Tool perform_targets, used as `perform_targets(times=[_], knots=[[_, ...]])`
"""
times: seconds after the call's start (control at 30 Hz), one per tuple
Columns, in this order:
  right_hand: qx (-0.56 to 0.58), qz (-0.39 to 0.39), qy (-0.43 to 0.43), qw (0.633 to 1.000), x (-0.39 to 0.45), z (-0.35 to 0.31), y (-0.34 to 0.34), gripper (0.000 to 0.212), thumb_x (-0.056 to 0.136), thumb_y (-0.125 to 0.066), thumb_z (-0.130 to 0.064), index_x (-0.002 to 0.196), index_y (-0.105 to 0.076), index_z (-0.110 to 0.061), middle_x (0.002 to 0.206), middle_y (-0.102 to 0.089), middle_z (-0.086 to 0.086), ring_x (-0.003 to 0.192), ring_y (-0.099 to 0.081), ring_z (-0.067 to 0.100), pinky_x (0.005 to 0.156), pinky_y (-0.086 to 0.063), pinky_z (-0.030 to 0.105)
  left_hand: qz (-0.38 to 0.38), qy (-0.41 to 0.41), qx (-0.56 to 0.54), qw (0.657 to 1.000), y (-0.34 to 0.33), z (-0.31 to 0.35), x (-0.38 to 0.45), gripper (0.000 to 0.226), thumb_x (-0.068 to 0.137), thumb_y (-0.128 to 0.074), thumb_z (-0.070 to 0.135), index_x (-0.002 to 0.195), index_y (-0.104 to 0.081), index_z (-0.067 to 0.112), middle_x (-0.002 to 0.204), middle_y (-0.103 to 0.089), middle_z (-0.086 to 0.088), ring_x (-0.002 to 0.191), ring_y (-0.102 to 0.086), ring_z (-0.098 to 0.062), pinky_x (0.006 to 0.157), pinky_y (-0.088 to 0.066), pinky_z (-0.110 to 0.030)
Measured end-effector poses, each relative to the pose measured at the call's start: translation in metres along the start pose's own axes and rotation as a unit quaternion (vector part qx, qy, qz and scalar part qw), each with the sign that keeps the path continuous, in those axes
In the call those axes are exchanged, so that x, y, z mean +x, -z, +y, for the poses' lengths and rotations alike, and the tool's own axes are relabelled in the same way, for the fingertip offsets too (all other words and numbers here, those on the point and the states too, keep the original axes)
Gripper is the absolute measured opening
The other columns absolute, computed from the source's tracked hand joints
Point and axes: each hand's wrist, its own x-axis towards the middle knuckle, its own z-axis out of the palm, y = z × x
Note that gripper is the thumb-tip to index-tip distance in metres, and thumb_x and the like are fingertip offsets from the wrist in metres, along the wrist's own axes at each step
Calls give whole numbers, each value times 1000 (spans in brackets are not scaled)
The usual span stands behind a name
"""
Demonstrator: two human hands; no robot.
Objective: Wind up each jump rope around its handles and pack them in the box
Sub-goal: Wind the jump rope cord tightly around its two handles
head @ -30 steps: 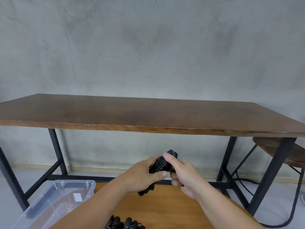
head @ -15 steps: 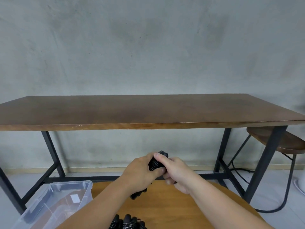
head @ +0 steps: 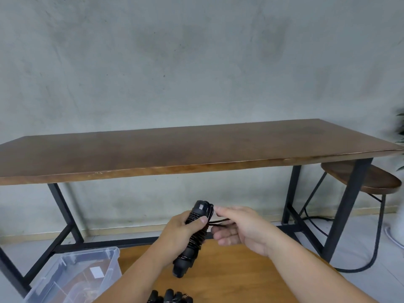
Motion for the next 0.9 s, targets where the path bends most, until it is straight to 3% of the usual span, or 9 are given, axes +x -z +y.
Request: perform_targets(times=[0.1, 0.23, 0.37, 0.47, 0.53, 0.6, 0.67, 0.8, 0.9], knots=[[19, 44, 49, 998, 1, 2, 10, 35, 84, -77, -22, 110, -65, -3, 86, -72, 15, 69, -68, 20, 63, -58, 28, 1, 27, -71, 997, 1, 0, -3, 30, 94, -62, 26, 108, -62, -1, 82, -70, -16, 71, -69, -27, 57, -51, -29], [18, 72, 104, 992, 1, 4, 16, 34, 83, -76, -5, 114, -62, -4, 78, -68, 11, 71, -66, 20, 71, -57, 27, -4, 41, -120, 992, 0, 1, -3, 37, 89, -63, 30, 109, -62, -1, 86, -70, -25, 68, -69, -27, 55, -50, -29], [81, 67, 121, 987, 4, 7, 11, 36, 83, -75, -6, 116, -62, -7, 75, -64, 5, 69, -64, 15, 70, -54, 24, 0, 42, -155, 987, -2, 0, 1, 49, 79, -67, 37, 111, -64, 0, 90, -70, -22, 78, -70, -34, 57, -51, -30], [-116, 150, 137, 972, 5, 7, 5, 20, 92, -67, -33, 110, -65, -26, 80, -55, -2, 69, -52, 10, 68, -46, 22, -1, 43, -159, 986, -3, -1, -1, 48, 80, -66, 36, 111, -65, 0, 93, -70, -23, 79, -71, -33, 58, -52, -29], [-166, 156, 152, 962, 5, 5, 0, 16, 96, -59, -38, 112, -60, -35, 83, -57, -9, 72, -50, 6, 71, -43, 24, -7, 41, -156, 987, -5, -2, -1, 45, 84, -65, 34, 112, -64, -1, 93, -70, -22, 77, -71, -31, 58, -52, -28], [-154, 147, 172, 962, 8, 3, -5, 7, 101, -52, -29, 102, -58, -33, 83, -65, -9, 69, -51, 6, 70, -45, 25, -9, 37, -155, 987, -6, -1, -2, 42, 87, -64, 32, 113, -63, -1, 94, -71, -22, 78, -71, -32, 59, -52, -29], [-157, 161, 181, 957, 11, 3, -8, 16, 103, -48, -22, 91, -57, -27, 80, -68, -5, 64, -52, 6, 63, -47, 25, -5, 34, -163, 986, -6, 0, -1, 44, 84, -65, 33, 113, -63, 0, 94, -71, -20, 80, -72, -34, 63, -52, -31], [-148, 194, 184, 952, 21, 9, -8, 8, 103, -47, -20, 108, -52, -24, 73, -68, -2, 53, -52, 4, 53, -44, 22, -4, 31, -173, 984, -3, 1, -1, 49, 78, -67, 35, 113, -64, 2, 88, -72, -16, 82, -71, -35, 63, -53, -31], [-315, 236, 224, 892, 23, 15, -7, 23, 104, -45, -25, 88, -59, -15, 59, -57, -7, 48, -49, 4, 49, -37, 15, -11, 25, -165, 986, -3, 0, -2, 43, 82, -67, 33, 114, -65, 3, 90, -72, -18, 81, -71, -33, 64, -52, -32]])
